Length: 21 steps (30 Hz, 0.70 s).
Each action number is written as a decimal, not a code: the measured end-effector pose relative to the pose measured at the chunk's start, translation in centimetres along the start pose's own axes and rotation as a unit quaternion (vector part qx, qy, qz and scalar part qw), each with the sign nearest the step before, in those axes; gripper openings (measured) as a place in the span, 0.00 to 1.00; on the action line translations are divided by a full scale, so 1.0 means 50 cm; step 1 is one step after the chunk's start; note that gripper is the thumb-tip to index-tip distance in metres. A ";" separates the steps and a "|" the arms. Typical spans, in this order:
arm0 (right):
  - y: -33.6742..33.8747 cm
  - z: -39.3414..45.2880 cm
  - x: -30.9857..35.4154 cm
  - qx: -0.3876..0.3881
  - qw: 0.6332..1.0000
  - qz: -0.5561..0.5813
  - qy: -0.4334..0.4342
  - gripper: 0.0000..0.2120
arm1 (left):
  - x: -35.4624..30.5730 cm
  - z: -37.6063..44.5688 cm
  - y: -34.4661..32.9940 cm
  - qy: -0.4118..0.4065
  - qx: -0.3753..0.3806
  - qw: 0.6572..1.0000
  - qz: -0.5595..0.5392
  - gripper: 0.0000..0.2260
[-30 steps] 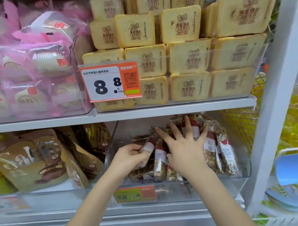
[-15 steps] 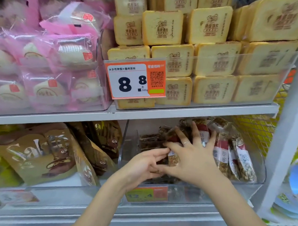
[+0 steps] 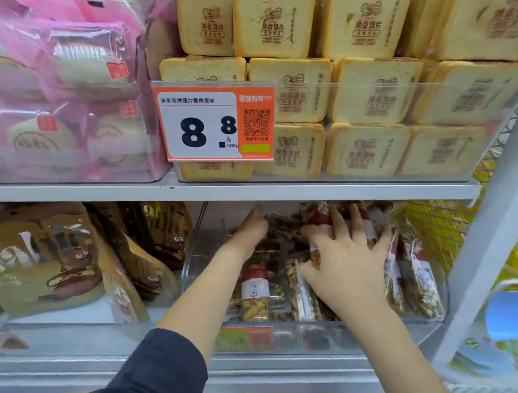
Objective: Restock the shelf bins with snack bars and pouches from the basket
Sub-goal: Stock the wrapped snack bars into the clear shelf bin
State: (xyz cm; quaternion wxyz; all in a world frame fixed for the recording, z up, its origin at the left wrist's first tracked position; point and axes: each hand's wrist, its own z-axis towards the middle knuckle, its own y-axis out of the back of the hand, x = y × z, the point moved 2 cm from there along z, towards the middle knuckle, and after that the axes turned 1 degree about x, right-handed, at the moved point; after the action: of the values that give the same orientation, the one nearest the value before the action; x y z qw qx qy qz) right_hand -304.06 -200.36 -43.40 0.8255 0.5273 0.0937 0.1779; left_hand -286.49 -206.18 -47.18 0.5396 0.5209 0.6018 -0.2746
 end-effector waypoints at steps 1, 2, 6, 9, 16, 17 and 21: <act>-0.001 0.003 -0.001 -0.003 1.000 -0.001 0.001 0.18 | 0.006 0.004 -0.004 0.008 0.006 0.999 -0.033 0.23; -0.001 0.006 -0.003 0.000 1.000 -0.002 0.001 0.19 | 0.008 0.011 -0.006 0.005 0.010 0.999 -0.047 0.20; 0.006 0.015 -0.006 0.014 1.000 0.005 -0.003 0.20 | 0.009 -0.006 0.010 0.012 -0.045 0.999 -0.016 0.14; 0.012 0.018 -0.004 0.018 1.000 0.017 -0.008 0.21 | 0.015 -0.057 0.027 0.039 -0.050 0.997 0.038 0.14; 0.018 0.015 0.003 0.039 0.999 0.027 -0.006 0.24 | -0.011 -0.074 0.063 -0.030 -0.127 0.943 0.305 0.13; 0.020 0.014 0.003 0.040 0.999 0.030 -0.004 0.24 | -0.015 -0.066 0.061 -0.049 -0.130 0.939 0.315 0.14; 0.025 0.009 -0.002 0.042 0.998 0.039 0.008 0.24 | -0.014 0.003 0.075 -0.051 -0.106 0.926 0.358 0.14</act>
State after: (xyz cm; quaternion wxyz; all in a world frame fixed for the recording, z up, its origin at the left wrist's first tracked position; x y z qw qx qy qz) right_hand -304.22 -200.30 -42.07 0.7945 0.5632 0.0869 0.2098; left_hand -283.07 -205.41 -45.73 0.6841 0.6265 0.3727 -0.0246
